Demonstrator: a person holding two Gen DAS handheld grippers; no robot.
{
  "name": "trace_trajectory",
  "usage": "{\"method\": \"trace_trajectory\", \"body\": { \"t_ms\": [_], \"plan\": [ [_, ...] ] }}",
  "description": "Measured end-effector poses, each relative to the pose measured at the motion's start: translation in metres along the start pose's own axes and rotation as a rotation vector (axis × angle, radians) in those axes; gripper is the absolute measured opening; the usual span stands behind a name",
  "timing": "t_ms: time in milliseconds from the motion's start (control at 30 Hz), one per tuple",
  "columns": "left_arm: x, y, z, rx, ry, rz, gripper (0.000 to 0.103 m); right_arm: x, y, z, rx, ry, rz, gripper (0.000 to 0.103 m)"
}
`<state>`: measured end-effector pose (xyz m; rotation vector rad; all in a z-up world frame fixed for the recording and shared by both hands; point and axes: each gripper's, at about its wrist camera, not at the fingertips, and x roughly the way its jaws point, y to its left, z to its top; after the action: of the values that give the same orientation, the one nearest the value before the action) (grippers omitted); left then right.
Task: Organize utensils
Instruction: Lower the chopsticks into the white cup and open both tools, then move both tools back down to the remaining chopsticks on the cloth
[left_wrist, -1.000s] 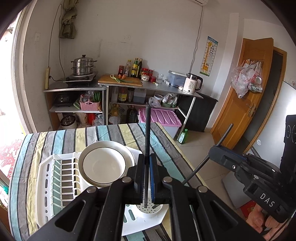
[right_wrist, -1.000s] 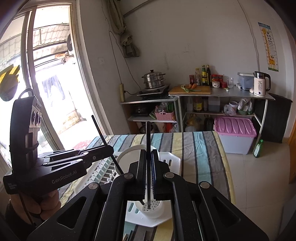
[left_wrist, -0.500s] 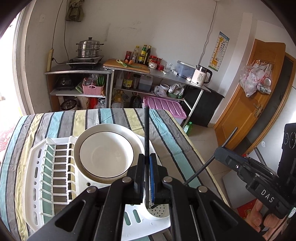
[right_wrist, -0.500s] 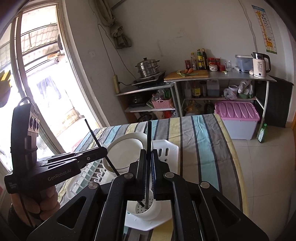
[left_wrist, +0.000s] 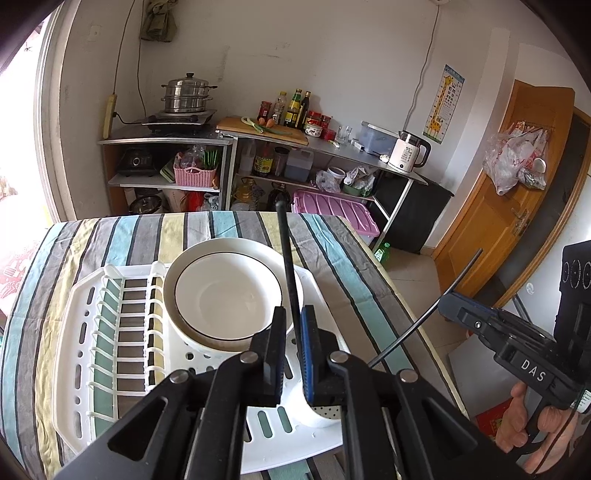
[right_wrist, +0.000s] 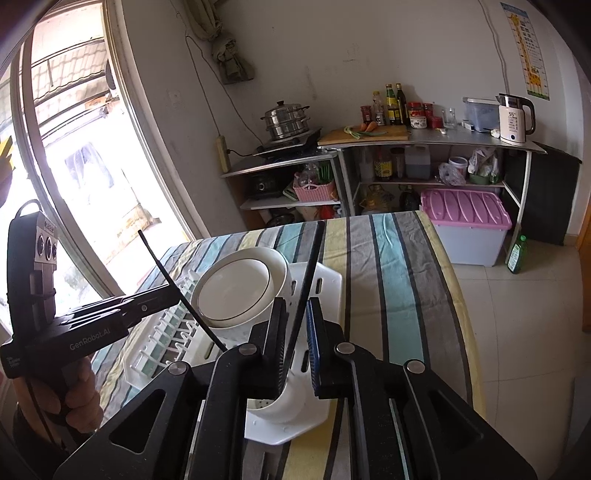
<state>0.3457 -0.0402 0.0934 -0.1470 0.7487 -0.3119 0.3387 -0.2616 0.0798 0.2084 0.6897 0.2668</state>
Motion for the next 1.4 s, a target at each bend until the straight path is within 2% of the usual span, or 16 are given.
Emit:
{"method": "trace_trajectory", "body": {
  "t_ms": [133, 233, 467, 800, 1033, 1400],
  "plan": [
    [-0.003, 0.003, -0.006, -0.005, 0.005, 0.005, 0.016, -0.002, -0.003, -0.004, 0.008, 0.007, -0.009, 0.014],
    [-0.008, 0.005, -0.012, -0.011, 0.003, 0.002, 0.016, -0.006, -0.004, -0.008, 0.01, 0.011, -0.007, 0.017],
    [-0.033, 0.001, -0.036, 0.016, -0.03, 0.006, 0.017, -0.029, 0.008, -0.033, -0.018, -0.01, -0.004, 0.018],
    [-0.104, -0.005, -0.098, 0.045, -0.14, 0.021, 0.017, -0.093, 0.043, -0.09, -0.095, -0.087, 0.015, 0.018],
    [-0.137, -0.007, -0.143, 0.057, -0.163, 0.037, 0.02, -0.129, 0.056, -0.13, -0.111, -0.114, 0.051, 0.018],
    [-0.168, -0.008, -0.216, 0.078, -0.171, 0.071, 0.02, -0.154, 0.063, -0.192, -0.102, -0.086, 0.06, 0.018]
  ]
}}
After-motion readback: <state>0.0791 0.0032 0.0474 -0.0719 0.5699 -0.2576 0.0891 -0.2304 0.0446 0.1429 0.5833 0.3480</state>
